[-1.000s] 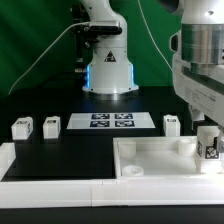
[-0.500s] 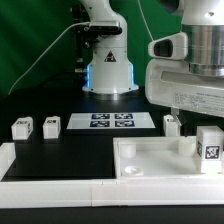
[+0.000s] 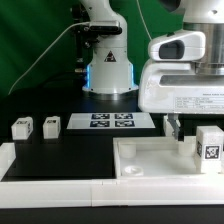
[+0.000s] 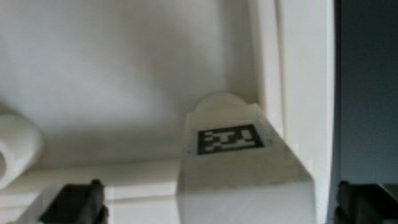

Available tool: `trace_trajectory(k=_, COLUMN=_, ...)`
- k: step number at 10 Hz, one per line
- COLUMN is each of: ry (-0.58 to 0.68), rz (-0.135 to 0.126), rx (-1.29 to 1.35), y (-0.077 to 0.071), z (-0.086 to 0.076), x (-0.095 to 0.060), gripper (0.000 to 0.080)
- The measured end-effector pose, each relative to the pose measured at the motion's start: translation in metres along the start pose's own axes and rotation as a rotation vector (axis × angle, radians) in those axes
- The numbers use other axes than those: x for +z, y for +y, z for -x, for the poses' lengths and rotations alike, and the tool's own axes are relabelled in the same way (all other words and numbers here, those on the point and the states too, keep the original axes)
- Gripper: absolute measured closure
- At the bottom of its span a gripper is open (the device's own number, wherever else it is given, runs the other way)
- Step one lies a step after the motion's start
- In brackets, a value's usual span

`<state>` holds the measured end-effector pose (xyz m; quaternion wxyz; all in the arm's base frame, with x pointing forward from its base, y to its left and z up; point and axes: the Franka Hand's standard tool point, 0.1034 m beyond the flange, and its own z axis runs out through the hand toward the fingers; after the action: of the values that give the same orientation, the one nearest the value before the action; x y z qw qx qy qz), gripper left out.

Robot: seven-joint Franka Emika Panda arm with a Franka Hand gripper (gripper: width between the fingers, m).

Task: Assemble one leg

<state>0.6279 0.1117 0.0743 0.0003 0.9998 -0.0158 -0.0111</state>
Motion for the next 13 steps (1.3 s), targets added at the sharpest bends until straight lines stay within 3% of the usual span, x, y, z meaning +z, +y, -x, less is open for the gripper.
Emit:
trace_trajectory(k=3, ry=0.003, rz=0.010, rx=-0.222, y=0.0029, z=-0.0010, x=0.0000, gripper=0.0151)
trace_trajectory(k=5, ry=0.003, rz=0.010, rx=-0.222, y=0.0029, z=-0.0009, x=0.0001, gripper=0.0452)
trace_trajectory(k=6, ry=0.003, rz=0.010, rx=-0.222, y=0.0029, z=-0.0009, x=0.0001, gripper=0.0452)
trace_trajectory(k=7, ry=0.003, rz=0.010, rx=-0.222, y=0.0031, z=-0.0008, x=0.0003, gripper=0.0508)
trace_trajectory(k=10, ry=0.003, rz=0.009, rx=-0.207, y=0.0030, z=-0.0008, x=0.0004, gripper=0.0508)
trace_trajectory(k=13, ry=0.005, rz=0.000, rx=0.054, y=0.0013, z=-0.0006, x=0.0007, gripper=0.0508)
